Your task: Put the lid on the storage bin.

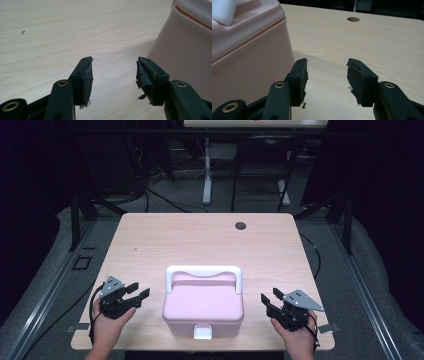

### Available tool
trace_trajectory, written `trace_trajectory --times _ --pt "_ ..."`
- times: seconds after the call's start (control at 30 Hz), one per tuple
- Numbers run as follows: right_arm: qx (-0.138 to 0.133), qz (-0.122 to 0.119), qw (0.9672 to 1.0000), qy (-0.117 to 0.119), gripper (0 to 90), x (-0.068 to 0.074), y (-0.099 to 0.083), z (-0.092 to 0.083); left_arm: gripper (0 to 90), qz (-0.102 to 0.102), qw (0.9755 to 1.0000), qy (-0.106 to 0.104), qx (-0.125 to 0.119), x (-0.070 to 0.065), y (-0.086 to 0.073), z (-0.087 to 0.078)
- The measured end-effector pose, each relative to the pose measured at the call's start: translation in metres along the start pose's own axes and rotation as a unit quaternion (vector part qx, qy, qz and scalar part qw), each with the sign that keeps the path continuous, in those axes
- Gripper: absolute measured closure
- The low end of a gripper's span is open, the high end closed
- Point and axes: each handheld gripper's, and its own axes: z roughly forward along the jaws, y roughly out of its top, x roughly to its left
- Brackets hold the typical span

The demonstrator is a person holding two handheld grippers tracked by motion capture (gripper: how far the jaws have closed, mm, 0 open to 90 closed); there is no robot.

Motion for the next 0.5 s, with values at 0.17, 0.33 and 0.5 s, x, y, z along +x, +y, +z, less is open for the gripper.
trace_trajectory --times 0.17,0.33,0.5 --pt "0.006 0.015 0.9998 0.011 48.1 -0.001 -0.006 0.007 47.1 -0.002 1.0 0.003 -0.001 0.005 -0.004 0.005" --pt "0.02 0.02 0.9995 0.015 48.1 -0.001 -0.01 0.012 47.1 -0.011 0.9999 0.004 0.003 0.008 -0.008 0.008" --pt "0.037 0.023 0.9989 0.02 48.2 -0.001 -0.013 0.017 47.1 -0.009 0.9999 0.002 0.012 0.007 -0.009 0.01"
